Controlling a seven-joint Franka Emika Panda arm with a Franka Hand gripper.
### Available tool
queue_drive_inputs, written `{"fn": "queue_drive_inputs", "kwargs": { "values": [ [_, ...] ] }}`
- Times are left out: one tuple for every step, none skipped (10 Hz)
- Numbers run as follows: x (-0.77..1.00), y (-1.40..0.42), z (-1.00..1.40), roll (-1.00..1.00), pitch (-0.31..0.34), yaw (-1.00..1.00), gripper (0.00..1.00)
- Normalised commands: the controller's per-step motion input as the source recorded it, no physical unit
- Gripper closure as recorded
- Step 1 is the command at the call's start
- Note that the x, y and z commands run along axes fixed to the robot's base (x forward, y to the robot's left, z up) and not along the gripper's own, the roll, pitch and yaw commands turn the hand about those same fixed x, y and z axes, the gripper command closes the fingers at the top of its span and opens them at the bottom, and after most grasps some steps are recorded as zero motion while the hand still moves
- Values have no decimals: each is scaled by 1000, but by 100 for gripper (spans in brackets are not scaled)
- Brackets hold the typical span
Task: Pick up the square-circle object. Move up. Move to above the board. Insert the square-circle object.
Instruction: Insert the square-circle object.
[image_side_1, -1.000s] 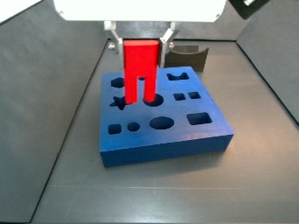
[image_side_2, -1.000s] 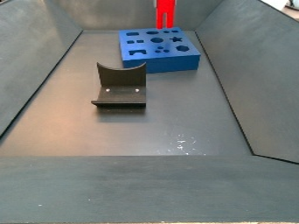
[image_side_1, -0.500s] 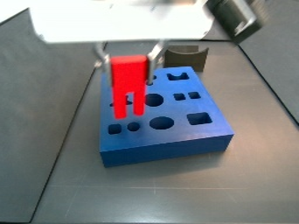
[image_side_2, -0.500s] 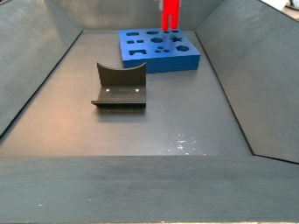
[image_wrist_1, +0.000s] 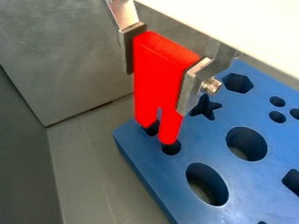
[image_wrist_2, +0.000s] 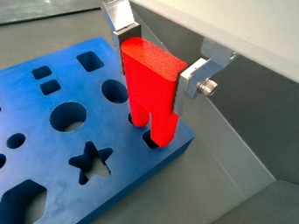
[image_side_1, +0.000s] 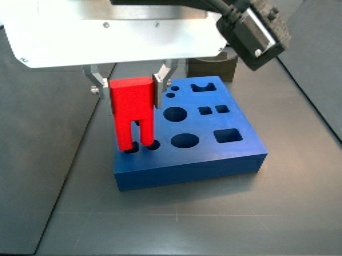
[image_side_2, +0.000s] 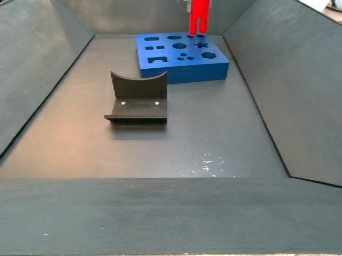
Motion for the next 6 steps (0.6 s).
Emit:
{"fn": "queue_drive_inputs", "kwargs": {
  "values": [
    [0,0,-180,0,-6,0,100],
    [31,-6,-160,0,-14,-43,100],
    [31,0,-74,0,0,-69,100],
    [26,0,0,0,0,-106,100],
    [40,0,0,0,0,-103,100],
    [74,0,-6,0,0,-83,100]
  ]
}}
